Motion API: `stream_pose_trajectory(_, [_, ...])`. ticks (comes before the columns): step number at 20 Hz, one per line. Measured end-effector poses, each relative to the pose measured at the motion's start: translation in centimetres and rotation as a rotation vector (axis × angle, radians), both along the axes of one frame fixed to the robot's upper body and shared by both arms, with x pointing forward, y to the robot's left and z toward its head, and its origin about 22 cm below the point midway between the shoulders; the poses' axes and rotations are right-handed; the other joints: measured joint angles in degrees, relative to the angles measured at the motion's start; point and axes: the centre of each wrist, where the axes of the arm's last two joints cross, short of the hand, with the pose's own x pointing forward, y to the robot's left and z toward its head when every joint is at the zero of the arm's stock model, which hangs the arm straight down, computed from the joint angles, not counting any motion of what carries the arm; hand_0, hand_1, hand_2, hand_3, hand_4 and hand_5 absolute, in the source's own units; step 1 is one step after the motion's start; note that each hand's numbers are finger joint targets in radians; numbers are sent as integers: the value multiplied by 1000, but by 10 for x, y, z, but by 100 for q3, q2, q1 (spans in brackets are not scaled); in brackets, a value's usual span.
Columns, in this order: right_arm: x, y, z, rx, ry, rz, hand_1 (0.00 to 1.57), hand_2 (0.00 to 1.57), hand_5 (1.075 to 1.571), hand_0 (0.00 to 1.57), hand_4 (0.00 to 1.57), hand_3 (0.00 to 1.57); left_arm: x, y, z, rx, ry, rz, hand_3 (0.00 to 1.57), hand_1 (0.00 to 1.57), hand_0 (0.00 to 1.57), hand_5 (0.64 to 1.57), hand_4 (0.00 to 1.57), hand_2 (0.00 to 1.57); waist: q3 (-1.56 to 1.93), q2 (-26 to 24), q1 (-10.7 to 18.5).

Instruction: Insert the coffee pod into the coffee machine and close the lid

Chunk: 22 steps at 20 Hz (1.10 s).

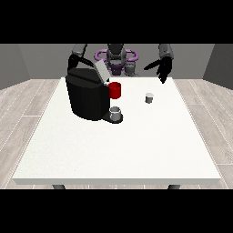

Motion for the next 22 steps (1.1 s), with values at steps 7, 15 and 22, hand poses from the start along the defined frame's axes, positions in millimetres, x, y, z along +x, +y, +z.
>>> stream_pose_trajectory(7, [11, 17, 8, 4, -4, 24, 0, 0, 1571, 0, 0, 0, 27, 18, 9, 134, 58, 8, 0, 0, 0, 1571, 0, 0, -1, 386, -211])
stream_pose_trajectory(15, [25, 26, 13, 28, 18, 44, 0, 0, 1571, 0, 0, 0, 46, 16, -5, 243, 106, 12, 0, 0, 0, 1571, 0, 423, -1, 625, -218])
stream_pose_trajectory(22, [36, 22, 11, 15, 18, 60, 0, 0, 1571, 0, 0, 0, 60, 3, -14, 334, 25, 27, 816, 888, 888, 1571, 384, 963, -1, 769, -210])
